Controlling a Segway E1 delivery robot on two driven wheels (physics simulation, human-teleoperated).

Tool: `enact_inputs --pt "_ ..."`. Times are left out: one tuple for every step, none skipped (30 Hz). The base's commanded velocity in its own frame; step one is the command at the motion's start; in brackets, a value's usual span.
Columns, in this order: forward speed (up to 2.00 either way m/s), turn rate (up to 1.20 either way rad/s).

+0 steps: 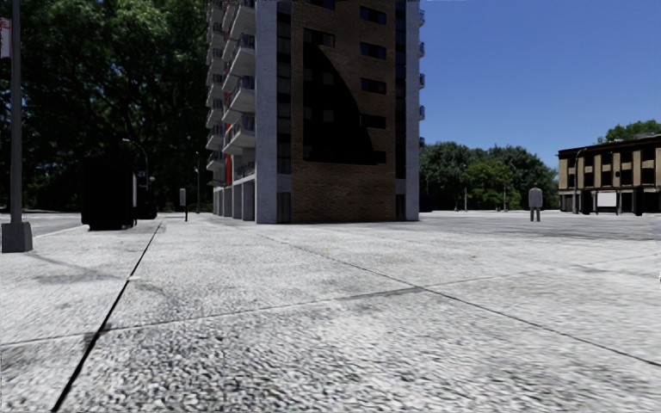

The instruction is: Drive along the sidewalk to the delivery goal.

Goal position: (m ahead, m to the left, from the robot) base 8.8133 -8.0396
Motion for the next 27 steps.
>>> enact_inputs --pt "2.0 -0.41" --pt "2.0 -0.41" --pt "2.0 -0.41" --pt "2.0 -0.41" --pt "2.0 -0.41" --pt "2.0 -0.41" --pt "2.0 -0.41" --pt "2.0 -0.41" --pt "2.0 -0.41" --pt "2.0 -0.41" --pt "2.0 -0.41" --pt "2.0 -0.41" --pt "2.0 -0.41" --pt "2.0 -0.41" --pt "2.0 -0.41" --pt "2.0 -0.41" --pt "2.0 -0.41" --pt "2.0 -0.41" --pt "2.0 -0.41" --pt "2.0 -0.41" --pt "2.0 -0.41" --pt "2.0 -0.41" --pt "2.0 -0.41" --pt "2.0 -0.41" --pt "2.0 -0.41" --pt "2.0 -0.41" --pt "2.0 -0.41"
